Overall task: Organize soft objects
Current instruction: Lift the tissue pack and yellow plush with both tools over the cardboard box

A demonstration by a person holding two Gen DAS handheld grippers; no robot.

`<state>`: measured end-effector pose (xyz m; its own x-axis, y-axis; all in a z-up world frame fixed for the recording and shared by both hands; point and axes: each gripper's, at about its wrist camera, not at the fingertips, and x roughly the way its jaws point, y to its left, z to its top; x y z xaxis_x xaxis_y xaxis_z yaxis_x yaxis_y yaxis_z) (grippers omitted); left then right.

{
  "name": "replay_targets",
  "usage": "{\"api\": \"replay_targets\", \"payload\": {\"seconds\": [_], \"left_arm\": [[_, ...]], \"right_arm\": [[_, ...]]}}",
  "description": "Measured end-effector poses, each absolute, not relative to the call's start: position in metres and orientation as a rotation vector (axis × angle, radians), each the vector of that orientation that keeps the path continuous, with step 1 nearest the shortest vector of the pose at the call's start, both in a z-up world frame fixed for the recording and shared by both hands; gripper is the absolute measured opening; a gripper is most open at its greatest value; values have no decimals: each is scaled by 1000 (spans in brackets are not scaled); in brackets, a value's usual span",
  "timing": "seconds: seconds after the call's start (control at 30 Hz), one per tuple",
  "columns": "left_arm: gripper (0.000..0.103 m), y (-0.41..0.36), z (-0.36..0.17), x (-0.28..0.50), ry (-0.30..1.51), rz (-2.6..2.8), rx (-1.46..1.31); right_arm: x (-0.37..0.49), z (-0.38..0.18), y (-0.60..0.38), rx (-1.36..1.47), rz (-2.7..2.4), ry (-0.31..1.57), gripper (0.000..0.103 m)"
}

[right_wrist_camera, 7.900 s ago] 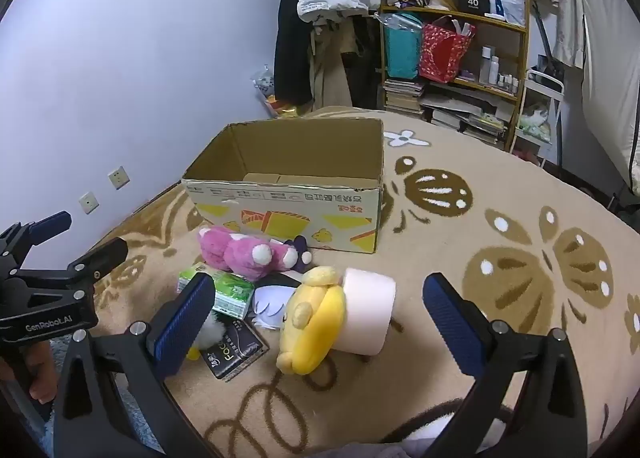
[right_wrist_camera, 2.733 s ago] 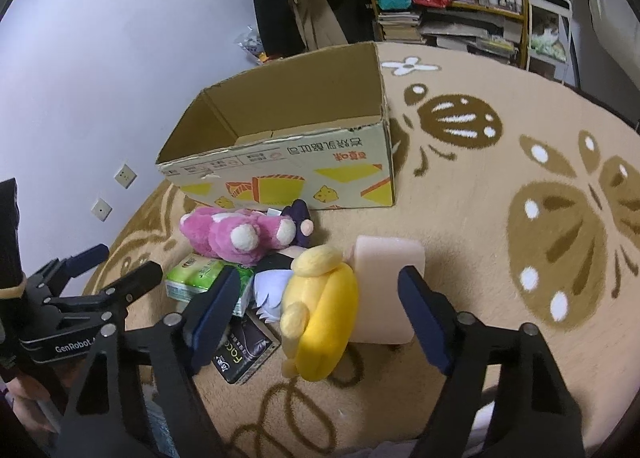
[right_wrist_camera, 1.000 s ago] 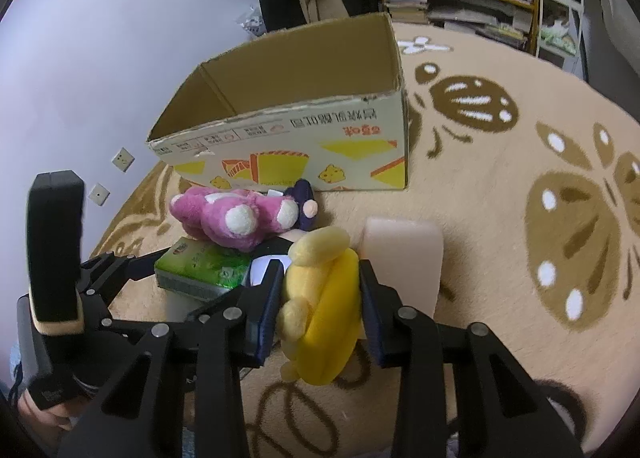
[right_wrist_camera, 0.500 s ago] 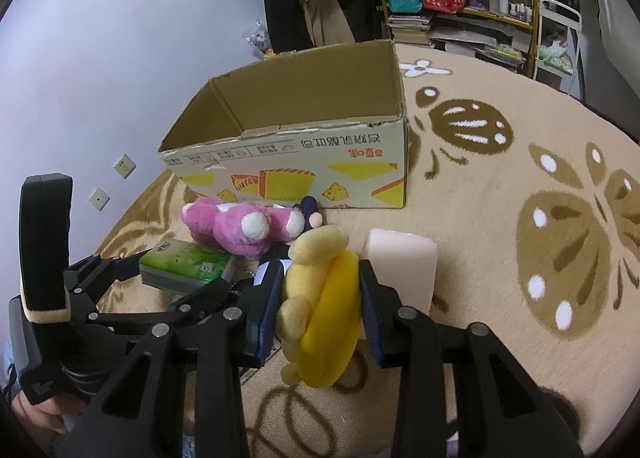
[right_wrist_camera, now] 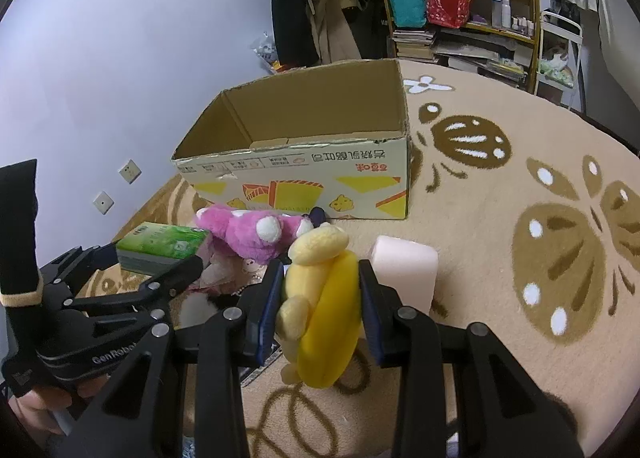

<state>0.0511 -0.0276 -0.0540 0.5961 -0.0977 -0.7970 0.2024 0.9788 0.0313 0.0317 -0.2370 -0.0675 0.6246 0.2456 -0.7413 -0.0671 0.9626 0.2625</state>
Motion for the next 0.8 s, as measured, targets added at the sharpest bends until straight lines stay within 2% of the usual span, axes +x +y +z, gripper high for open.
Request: {"api": "replay_targets", "payload": {"seconds": [0.8], "left_arm": [[83, -12, 4, 35, 748, -161, 101]], "right_arm": [[20, -14, -232, 121, 188, 704, 38]]}}
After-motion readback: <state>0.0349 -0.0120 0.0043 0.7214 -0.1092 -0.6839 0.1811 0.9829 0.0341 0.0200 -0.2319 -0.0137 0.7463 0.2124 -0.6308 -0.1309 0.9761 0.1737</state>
